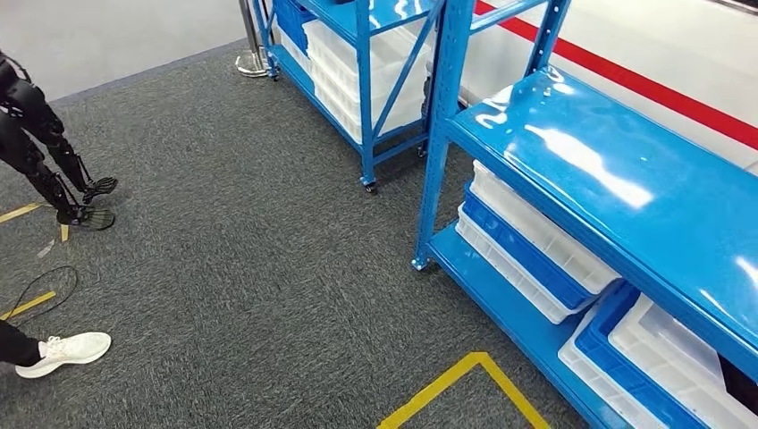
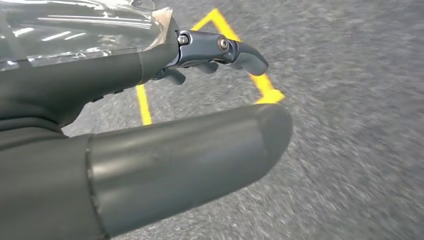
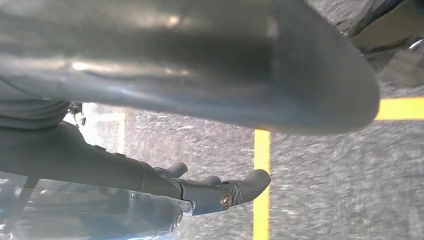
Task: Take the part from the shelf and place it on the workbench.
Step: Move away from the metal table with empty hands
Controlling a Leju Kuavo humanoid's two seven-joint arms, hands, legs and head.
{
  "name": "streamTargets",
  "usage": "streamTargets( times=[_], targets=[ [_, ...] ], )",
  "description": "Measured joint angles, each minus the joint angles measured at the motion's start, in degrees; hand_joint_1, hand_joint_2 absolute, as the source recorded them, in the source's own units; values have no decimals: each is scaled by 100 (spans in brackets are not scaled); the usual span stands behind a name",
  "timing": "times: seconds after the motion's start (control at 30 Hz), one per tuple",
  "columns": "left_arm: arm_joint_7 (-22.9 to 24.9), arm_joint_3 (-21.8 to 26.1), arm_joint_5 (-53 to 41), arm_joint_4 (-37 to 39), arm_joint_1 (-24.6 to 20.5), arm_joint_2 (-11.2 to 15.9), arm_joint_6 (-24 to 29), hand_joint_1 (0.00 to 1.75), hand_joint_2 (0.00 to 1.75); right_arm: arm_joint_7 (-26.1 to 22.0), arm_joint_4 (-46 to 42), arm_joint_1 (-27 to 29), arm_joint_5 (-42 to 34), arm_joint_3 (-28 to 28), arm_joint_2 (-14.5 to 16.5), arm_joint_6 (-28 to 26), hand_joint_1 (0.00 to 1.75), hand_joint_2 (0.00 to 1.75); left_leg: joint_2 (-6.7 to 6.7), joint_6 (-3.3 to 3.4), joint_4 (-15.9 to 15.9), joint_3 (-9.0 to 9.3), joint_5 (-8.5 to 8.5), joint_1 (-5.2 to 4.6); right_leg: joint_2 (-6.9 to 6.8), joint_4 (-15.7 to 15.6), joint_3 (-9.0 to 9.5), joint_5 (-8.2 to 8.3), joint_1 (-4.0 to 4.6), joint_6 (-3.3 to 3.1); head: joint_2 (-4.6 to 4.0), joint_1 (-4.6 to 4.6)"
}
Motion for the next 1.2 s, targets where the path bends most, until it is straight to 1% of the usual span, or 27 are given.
streamTargets(
  times=[0.07, 0.1, 0.13, 0.17, 0.2, 0.23, 0.3, 0.37, 0.43, 0.5, 0.57, 0.63, 0.67, 0.7, 0.73, 0.8, 0.83, 0.87, 0.93, 0.97, 1.0, 1.03, 1.07, 1.1, 1.13, 1.17, 1.2],
  targets=[
    [-2, -1, -1, 3, 11, -6, 4, 0, 0, 10, 0, -29, 17, 16, -5, 6, 0, 0, -366, -19, 689, -319, -385, 20, 136, -1, -5, 33, 7, -69, 0, -15],
    [-2, -1, -2, 4, 23, -8, 4, 0, 0, 11, 0, -37, 21, 23, -5, 8, 0, 0, -444, -21, 1065, -511, -534, 22, 219, 1, -12, 41, 25, -82, 0, -17],
    [-1, 0, -1, 5, 34, -7, 5, 0, 0, 11, 1, -39, 25, 32, -4, 10, 0, 0, -475, -18, 1312, -654, -581, 22, 308, 4, -14, 44, 39, -87, 0, -17],
    [-1, 1, 0, 5, 42, -6, 5, 0, 0, 11, 1, -37, 25, 40, -4, 11, 0, 0, -487, -12, 1360, -708, -508, 23, 398, 8, -10, 44, 48, -87, 0, -15],
    [-1, 2, 1, 5, 46, -5, 5, 0, 0, 11, 1, -35, 25, 47, -5, 11, 0, 0, -500, -1, 1176, -651, -328, 26, 485, 12, -3, 44, 52, -86, 0, -16],
    [-1, 2, 1, 5, 47, -5, 5, 0, 0, 11, 1, -35, 25, 53, -4, 11, 0, 0, -551, 11, 803, -497, -85, 34, 569, 18, 5, 44, 52, -83, 0, -15],
    [-1, 1, 3, 5, 46, -4, 10, 0, 0, 11, 0, -50, 25, 60, -2, 11, 0, 0, -746, 29, 93, -192, 232, 44, 714, 34, 1, 46, 74, -59, 0, -14],
    [-9, 1, 4, 5, 39, -5, 21, 0, 0, 11, 0, -66, 11, 63, -2, 14, 0, 0, -824, 57, -152, -97, 286, 18, 820, 35, -44, 66, 92, -2, 0, -11],
    [-68, -2, -16, 4, 27, -15, 19, 0, 0, 20, 0, -75, -40, 61, -18, 23, 0, 0, -697, 139, -199, -96, 337, -5, 897, 23, -116, 97, 89, 80, 0, -10],
    [-177, -12, -79, 2, 16, -23, -25, 0, 0, 31, 0, -88, -129, 45, -38, 25, 0, 0, -563, 245, -287, -87, 408, -1, 687, 212, -252, -12, 96, 101, 0, 1],
    [-273, -39, -157, 1, 16, -10, -117, 0, 0, 24, 0, -105, -243, 0, -51, -1, 0, 0, -414, 300, -330, -98, 442, -9, 360, 834, -558, -349, 94, 54, 0, 17],
    [-333, -80, -216, 1, 23, 9, -212, 0, 0, -16, 0, -94, -350, -72, -62, -46, 0, 0, -248, 305, -328, -120, 444, -18, 263, 1522, -871, -641, 74, 65, 0, 21],
    [-354, -102, -240, 1, 24, 16, -246, 0, 0, -45, 0, -71, -390, -111, -67, -68, 0, 0, -168, 300, -326, -126, 441, -18, 246, 1633, -902, -671, 61, 105, 0, 21],
    [-374, -119, -259, 1, 23, 21, -272, 0, 0, -73, 0, -43, -421, -147, -74, -87, 0, 0, -97, 291, -324, -126, 437, -15, 219, 1500, -804, -610, 46, 162, 0, 22],
    [-391, -135, -278, 1, 21, 24, -289, 0, 0, -99, 0, -17, -443, -179, -81, -101, 0, 0, -30, 276, -321, -120, 430, -10, 159, 1154, -596, -488, 28, 221, 0, 22],
    [-421, -157, -304, 1, 20, 49, -303, 0, 0, -138, 0, 1, -467, -228, -83, -120, 0, 0, 102, 208, -305, -90, 395, -28, -149, 331, -123, -232, 17, 276, 0, 27],
    [-433, -163, -312, 1, 17, 66, -307, 0, 0, -155, 0, -1, -470, -244, -80, -126, 0, 0, 163, 162, -297, -65, 372, -44, -258, 84, 8, -153, 26, 253, 0, 17],
    [-443, -166, -316, 2, 10, 84, -310, 0, 0, -166, 0, 0, -469, -256, -75, -132, 0, 0, 227, 116, -292, -33, 349, -56, -320, -21, 57, -117, 41, 209, 0, 11],
    [-458, -168, -315, 3, -19, 100, -313, 0, 0, -179, 0, 17, -460, -280, -74, -147, 0, 0, 350, 39, -301, 27, 319, -41, -185, -19, 49, -96, 54, 106, 0, -8],
    [-461, -169, -315, 3, -34, 109, -315, 0, 0, -182, 0, 30, -452, -293, -73, -153, 0, 0, 313, 3, -270, 38, 274, -17, -115, -28, 64, -85, 38, 65, 0, -8],
    [-462, -170, -314, 3, -42, 115, -316, 0, 0, -184, 0, 41, -445, -304, -74, -158, 0, 0, 180, -27, -154, 4, 170, 5, -45, -36, 79, -68, 20, 19, 0, -14],
    [-462, -170, -314, 4, -39, 121, -320, 0, 0, -187, 0, 46, -439, -313, -73, -161, 0, 0, -15, -51, 89, -94, 0, 23, 28, -43, 94, -48, -3, -21, 0, -19],
    [-461, -170, -314, 6, -31, 128, -325, 0, 0, -190, 0, 54, -434, -321, -69, -162, 0, 0, -236, -69, 453, -250, -213, 36, 104, -43, 85, -37, -5, -47, 0, -26],
    [-457, -169, -313, 8, -18, 130, -330, 0, 0, -192, 0, 59, -428, -328, -65, -163, 0, 0, -381, -77, 864, -445, -409, 39, 185, -40, 81, -28, 4, -65, 0, -29],
    [-452, -169, -311, 10, -5, 134, -334, 0, 0, -193, 0, 65, -421, -332, -59, -162, 0, 0, -450, -81, 1205, -621, -525, 38, 273, -37, 80, -26, 17, -71, 0, -29],
    [-442, -168, -304, 11, 2, 138, -336, 0, 0, -194, 0, 75, -408, -334, -55, -161, 0, 0, -477, -77, 1374, -730, -523, 37, 362, -35, 85, -26, 30, -71, 0, -29],
    [-429, -167, -293, 11, 5, 140, -337, 0, 0, -195, 0, 84, -394, -335, -52, -158, 0, 0, -490, -63, 1312, -734, -396, 37, 451, -34, 96, -27, 37, -71, 0, -28]
  ],
)
